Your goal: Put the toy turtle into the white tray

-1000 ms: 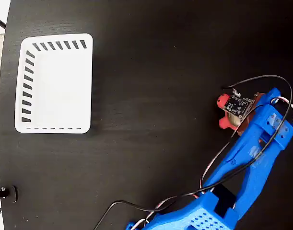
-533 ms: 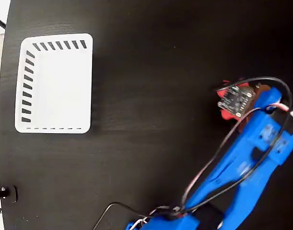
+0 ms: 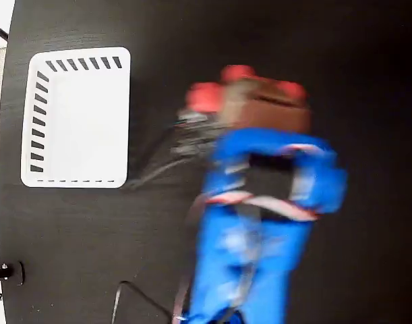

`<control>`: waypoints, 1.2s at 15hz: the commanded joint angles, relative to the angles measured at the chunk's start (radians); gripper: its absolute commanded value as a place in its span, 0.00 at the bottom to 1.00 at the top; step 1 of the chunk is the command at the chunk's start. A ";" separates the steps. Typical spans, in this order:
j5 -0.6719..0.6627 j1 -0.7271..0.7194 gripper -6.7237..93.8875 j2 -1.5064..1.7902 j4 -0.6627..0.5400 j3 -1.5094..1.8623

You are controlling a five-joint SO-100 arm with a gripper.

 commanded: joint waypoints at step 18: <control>0.314 -0.652 0.07 -0.517 -0.040 -0.479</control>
